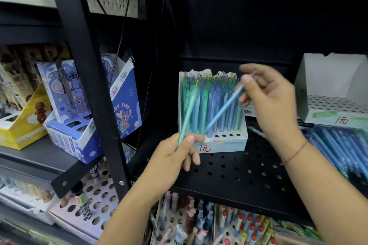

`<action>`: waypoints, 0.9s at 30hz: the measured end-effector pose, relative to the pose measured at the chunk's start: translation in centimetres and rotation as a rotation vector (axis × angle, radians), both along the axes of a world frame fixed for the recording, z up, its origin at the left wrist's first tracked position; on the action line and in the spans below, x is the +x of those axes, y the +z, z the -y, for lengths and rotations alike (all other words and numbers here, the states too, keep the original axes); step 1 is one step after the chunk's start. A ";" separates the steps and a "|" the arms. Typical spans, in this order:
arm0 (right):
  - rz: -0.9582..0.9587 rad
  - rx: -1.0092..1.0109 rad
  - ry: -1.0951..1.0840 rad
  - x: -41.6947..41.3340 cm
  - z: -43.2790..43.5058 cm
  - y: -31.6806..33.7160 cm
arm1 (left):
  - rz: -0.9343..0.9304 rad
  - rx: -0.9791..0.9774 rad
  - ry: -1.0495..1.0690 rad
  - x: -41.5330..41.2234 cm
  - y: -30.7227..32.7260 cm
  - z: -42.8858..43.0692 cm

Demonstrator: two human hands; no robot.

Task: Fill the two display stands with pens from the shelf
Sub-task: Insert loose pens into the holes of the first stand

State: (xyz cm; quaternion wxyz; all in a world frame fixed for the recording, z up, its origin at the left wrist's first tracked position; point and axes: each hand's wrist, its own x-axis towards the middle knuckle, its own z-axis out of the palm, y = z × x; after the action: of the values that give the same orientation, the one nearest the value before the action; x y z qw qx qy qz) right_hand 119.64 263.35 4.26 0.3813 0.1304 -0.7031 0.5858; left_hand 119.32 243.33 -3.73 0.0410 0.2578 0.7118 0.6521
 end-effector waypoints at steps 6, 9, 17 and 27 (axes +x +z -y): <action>-0.034 0.232 -0.191 -0.2 -0.4 -0.7 | 0.000 -0.004 0.008 0.0 0.0 0.0; -0.003 0.360 -0.202 -0.4 0.1 -1.2 | 0.003 -0.005 0.012 0.0 0.0 0.0; 0.030 0.416 -0.188 -0.6 0.3 -1.5 | -0.003 -0.021 0.011 0.0 0.0 -0.1; -0.015 0.468 -0.275 -0.7 0.5 -1.7 | -0.022 -0.076 -0.022 0.0 -0.1 -0.2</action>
State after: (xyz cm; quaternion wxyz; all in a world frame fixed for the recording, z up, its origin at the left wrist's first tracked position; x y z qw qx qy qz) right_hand 118.90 262.90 2.59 0.4219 0.1227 -0.8276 0.3492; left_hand 119.31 243.53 -3.87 0.0499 0.2710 0.7337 0.6211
